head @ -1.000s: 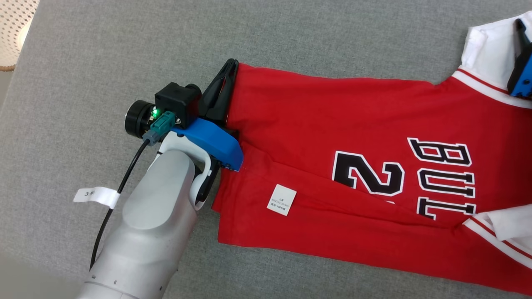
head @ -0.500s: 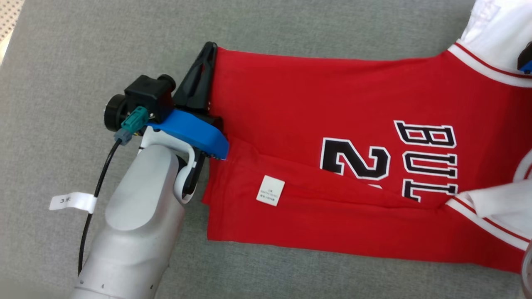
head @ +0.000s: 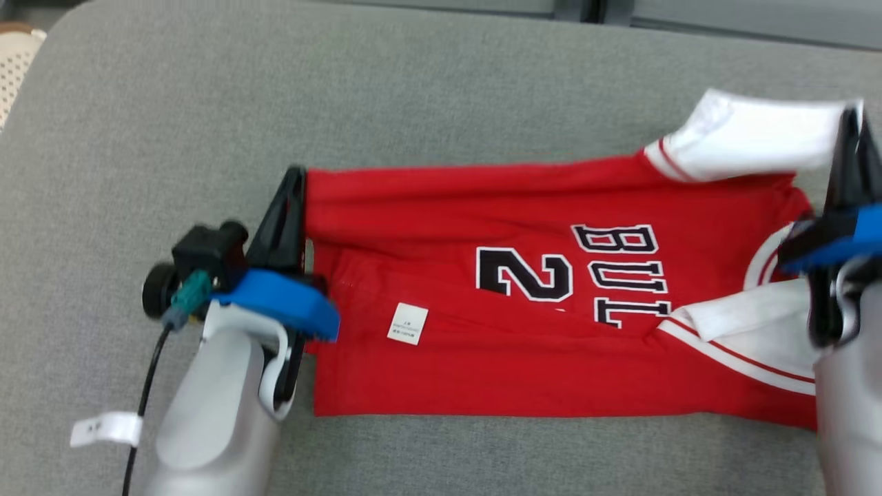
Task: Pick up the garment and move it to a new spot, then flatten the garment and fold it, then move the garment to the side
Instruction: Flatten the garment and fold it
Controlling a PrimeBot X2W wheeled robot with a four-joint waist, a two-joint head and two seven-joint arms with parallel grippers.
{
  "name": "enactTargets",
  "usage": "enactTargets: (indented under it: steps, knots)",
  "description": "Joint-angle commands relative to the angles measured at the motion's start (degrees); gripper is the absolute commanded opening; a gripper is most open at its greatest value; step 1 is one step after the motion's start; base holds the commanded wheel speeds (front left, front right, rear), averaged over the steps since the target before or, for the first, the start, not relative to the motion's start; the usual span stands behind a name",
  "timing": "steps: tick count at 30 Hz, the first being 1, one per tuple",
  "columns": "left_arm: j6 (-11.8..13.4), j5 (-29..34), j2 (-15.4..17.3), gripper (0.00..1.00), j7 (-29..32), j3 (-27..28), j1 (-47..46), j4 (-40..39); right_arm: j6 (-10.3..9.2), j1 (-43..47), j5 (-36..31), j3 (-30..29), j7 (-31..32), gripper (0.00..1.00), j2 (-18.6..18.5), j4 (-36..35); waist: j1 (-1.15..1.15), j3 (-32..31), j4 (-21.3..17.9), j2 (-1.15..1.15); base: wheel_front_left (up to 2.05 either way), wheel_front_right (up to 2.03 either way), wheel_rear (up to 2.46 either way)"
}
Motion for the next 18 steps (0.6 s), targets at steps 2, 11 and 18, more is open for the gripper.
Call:
enactTargets:
  steps: [2, 11, 18]
  knots:
    - [0.03, 0.58, 0.11, 0.0, -0.26, 1.03, 3.57, -0.47, -0.02, 5.52, 2.75, 0.79, -0.23, 0.0, 0.49, -2.32, 0.0, -2.82, -2.03, 0.0, 0.0, 0.0, 0.0]
    - [-0.19, 1.23, -0.89, 0.0, -0.26, 2.31, 15.53, -0.34, -0.02, 23.48, 9.91, 2.21, -0.24, 0.0, 3.3, -7.08, 0.0, -7.69, -3.49, 0.0, 0.0, 0.0, 0.0]
    - [0.1, 0.94, -1.08, 0.0, -0.27, 2.5, 18.55, 0.98, -0.02, 27.71, 9.89, 2.16, -0.24, 0.0, 4.33, -5.66, 0.0, -9.73, -3.67, 0.0, 0.0, 0.0, 0.0]
